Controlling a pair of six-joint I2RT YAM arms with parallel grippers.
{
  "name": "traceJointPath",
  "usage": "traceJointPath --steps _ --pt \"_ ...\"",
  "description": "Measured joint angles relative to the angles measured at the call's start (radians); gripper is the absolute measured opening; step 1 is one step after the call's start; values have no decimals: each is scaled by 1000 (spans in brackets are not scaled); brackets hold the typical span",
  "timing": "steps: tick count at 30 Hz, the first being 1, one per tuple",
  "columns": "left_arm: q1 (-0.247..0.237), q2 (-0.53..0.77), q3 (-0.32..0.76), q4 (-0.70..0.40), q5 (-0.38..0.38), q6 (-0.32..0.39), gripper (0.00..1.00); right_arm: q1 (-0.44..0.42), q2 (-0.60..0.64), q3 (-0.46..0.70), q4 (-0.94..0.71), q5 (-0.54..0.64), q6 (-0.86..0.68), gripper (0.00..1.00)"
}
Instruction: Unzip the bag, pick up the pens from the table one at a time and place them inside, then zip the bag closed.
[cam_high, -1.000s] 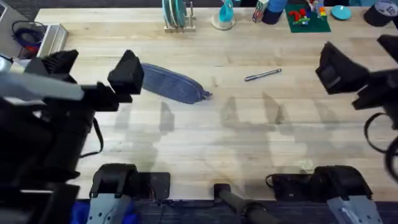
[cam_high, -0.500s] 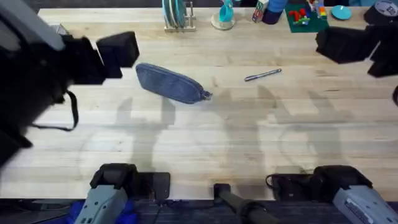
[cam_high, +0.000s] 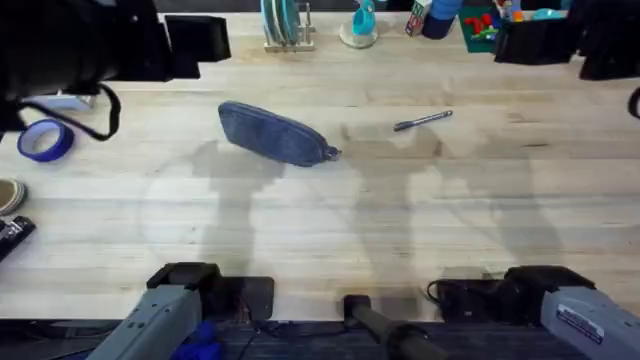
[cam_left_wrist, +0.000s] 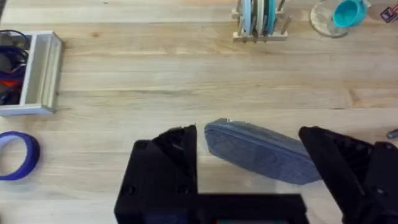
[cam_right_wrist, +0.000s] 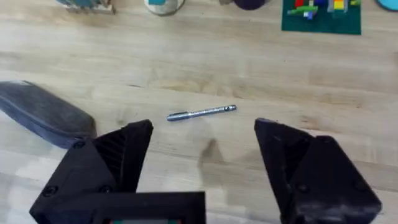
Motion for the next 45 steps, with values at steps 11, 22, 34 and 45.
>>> traceJointPath --steps 11,22,34,45 --pt "0 66 0 7 5 0 993 0 22 0 0 0 0 997" --pt "0 73 0 -48 5 0 993 0 22 0 0 -3 0 996" --pt "1 73 0 -49 78 160 991 0 22 0 0 -3 0 997" --pt "330 76 0 -92 552 546 991 0 22 0 0 -3 0 997"
